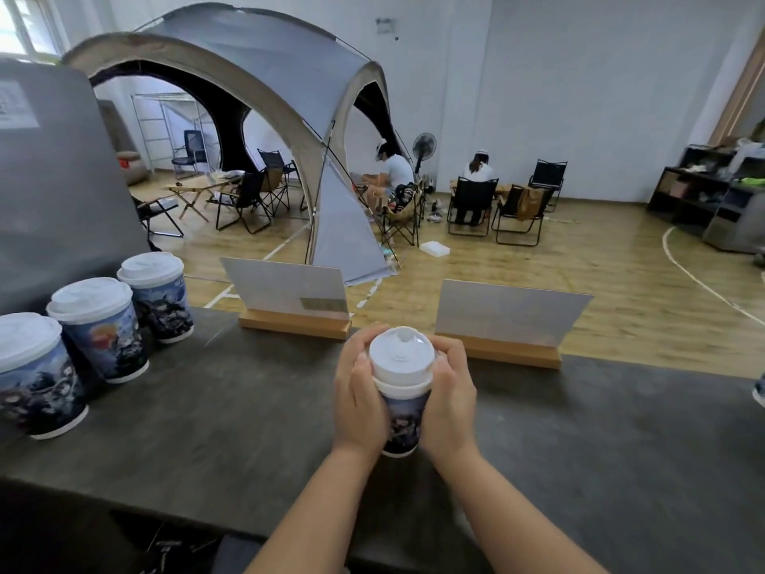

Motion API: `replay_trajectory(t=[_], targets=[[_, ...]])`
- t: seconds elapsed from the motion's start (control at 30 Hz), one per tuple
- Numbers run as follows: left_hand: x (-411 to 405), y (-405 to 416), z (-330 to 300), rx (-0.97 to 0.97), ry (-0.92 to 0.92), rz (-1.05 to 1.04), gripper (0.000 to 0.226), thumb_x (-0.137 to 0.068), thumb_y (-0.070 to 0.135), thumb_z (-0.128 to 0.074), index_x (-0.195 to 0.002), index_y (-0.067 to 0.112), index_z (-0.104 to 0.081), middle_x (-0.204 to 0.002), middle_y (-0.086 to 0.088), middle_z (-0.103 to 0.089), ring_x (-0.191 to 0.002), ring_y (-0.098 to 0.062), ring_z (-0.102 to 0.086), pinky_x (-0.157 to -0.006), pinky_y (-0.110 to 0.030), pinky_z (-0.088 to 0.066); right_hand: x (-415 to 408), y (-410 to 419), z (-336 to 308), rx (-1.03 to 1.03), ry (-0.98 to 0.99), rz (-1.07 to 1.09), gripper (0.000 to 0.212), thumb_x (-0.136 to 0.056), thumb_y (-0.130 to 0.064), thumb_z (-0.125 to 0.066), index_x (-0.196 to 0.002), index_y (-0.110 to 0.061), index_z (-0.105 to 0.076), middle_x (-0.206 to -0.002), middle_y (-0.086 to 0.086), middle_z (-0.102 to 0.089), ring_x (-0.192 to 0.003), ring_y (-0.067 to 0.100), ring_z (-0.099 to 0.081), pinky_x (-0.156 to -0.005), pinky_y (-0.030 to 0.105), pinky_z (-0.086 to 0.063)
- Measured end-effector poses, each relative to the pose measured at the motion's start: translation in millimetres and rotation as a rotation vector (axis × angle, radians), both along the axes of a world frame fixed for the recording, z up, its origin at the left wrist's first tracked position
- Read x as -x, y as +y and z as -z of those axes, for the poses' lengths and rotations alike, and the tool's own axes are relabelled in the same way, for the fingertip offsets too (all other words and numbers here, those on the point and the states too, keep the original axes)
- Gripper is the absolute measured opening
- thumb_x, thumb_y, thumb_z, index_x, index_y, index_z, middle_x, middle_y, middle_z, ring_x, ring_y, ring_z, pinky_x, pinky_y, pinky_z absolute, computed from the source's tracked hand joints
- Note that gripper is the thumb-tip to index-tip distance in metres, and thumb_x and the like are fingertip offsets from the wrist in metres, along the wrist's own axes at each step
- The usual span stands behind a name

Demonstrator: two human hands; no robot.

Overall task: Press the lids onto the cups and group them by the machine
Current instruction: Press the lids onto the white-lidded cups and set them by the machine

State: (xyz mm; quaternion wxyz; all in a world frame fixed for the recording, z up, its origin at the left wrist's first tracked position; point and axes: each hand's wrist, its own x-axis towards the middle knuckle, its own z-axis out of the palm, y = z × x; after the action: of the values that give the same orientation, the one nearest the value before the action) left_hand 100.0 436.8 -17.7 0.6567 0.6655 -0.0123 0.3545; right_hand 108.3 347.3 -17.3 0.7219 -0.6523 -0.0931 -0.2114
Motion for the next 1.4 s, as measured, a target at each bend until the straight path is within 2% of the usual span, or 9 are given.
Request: replay_trajectory(t=[0.13, 0.27, 0.37, 0.53, 0.63, 0.8, 1.03, 1.17, 1.4], targets=[[6, 4, -3, 0.065, 0.023, -0.133, 0.020, -0.094, 0.036, -0.046, -0.105, 0.026, -0.060, -0.104, 0.011, -0.065, -0.096, -0.006, -0.062, -0.083, -0.035, -0.054, -2, -13, -10, 0.052, -0.011, 0.041, 0.017, -0.084, -0.027, -0.043, -0.094, -0.034, -0.054, -0.079, -0.013, -0.062, -0.077, 0.010, -0.058, -0.067, 0.025, -0.046], [17, -11, -7, 0.148, 0.041, -0.011, 0.037, -0.097, 0.038, -0.035, -0.109, 0.022, -0.067, -0.104, 0.010, -0.070, -0.100, -0.006, -0.066, -0.081, -0.022, -0.052, -1, -10, -11, 0.151, 0.018, -0.094, 0.030, -0.086, -0.040, -0.038, -0.105, -0.053, -0.056, -0.105, -0.006, -0.061, -0.103, 0.009, -0.059, -0.090, 0.033, -0.052], [14, -17, -6, 0.184, 0.043, 0.024, 0.039, -0.096, 0.035, -0.034, -0.116, 0.022, -0.065, -0.109, 0.006, -0.070, -0.104, -0.010, -0.066, -0.081, -0.022, -0.053, 1, -2, -6, 0.067, 0.021, -0.137, 0.029, -0.085, -0.044, -0.040, -0.105, -0.038, -0.061, -0.110, 0.003, -0.064, -0.105, 0.025, -0.062, -0.090, 0.053, -0.051], [10, -20, -2, 0.190, -0.080, -0.018, 0.039, -0.094, 0.028, -0.031, -0.114, 0.017, -0.064, -0.107, 0.005, -0.071, -0.100, -0.018, -0.068, -0.077, -0.032, -0.056, 4, 10, -5, -0.126, -0.037, -0.097, 0.028, -0.084, -0.040, -0.045, -0.101, -0.033, -0.065, -0.099, 0.002, -0.069, -0.093, 0.023, -0.066, -0.079, 0.046, -0.055], [6, -20, 0, 0.192, -0.115, -0.017, 0.038, -0.092, 0.019, -0.030, -0.110, 0.014, -0.063, -0.103, 0.001, -0.071, -0.096, -0.021, -0.068, -0.073, -0.030, -0.056, 2, 13, -2, -0.218, -0.016, -0.130, 0.040, -0.083, -0.038, -0.046, -0.116, -0.028, -0.067, -0.109, 0.007, -0.071, -0.100, 0.024, -0.067, -0.080, 0.037, -0.057], [7, -21, -1, 0.186, -0.153, -0.005, 0.041, -0.089, 0.028, -0.032, -0.110, 0.010, -0.063, -0.102, 0.001, -0.071, -0.094, -0.019, -0.069, -0.069, -0.024, -0.055, -1, 14, -1, -0.224, -0.022, -0.105, 0.036, -0.082, -0.038, -0.046, -0.102, -0.021, -0.070, -0.101, 0.010, -0.071, -0.095, 0.027, -0.067, -0.075, 0.036, -0.055], [-1, -5, -2, 0.186, -0.008, 0.091, 0.037, -0.092, 0.020, -0.032, -0.109, 0.013, -0.064, -0.104, -0.007, -0.070, -0.097, -0.024, -0.067, -0.081, -0.043, -0.055, 7, 12, -12, -0.247, 0.079, -0.128, 0.025, -0.085, -0.027, -0.050, -0.098, -0.025, -0.071, -0.099, 0.005, -0.072, -0.094, 0.023, -0.068, -0.074, 0.032, -0.056], [-7, 11, -2, 0.266, 0.042, 0.043, 0.026, -0.089, 0.027, -0.046, -0.100, 0.019, -0.067, -0.107, -0.013, -0.068, -0.103, -0.038, -0.064, -0.092, -0.059, -0.051, 4, 5, -23, -0.259, 0.194, -0.192, 0.015, -0.080, -0.028, -0.055, -0.082, -0.026, -0.070, -0.089, 0.007, -0.071, -0.088, 0.028, -0.066, -0.076, 0.042, -0.054], [11, -10, -4, 0.223, 0.061, 0.054, 0.026, -0.092, 0.036, -0.045, -0.110, 0.026, -0.061, -0.104, 0.000, -0.070, -0.094, -0.021, -0.069, -0.073, -0.037, -0.058, -1, 11, -19, -0.056, 0.133, -0.187, 0.027, -0.085, -0.035, -0.047, -0.104, -0.035, -0.067, -0.112, 0.006, -0.065, -0.103, 0.026, -0.064, -0.085, 0.048, -0.057]])
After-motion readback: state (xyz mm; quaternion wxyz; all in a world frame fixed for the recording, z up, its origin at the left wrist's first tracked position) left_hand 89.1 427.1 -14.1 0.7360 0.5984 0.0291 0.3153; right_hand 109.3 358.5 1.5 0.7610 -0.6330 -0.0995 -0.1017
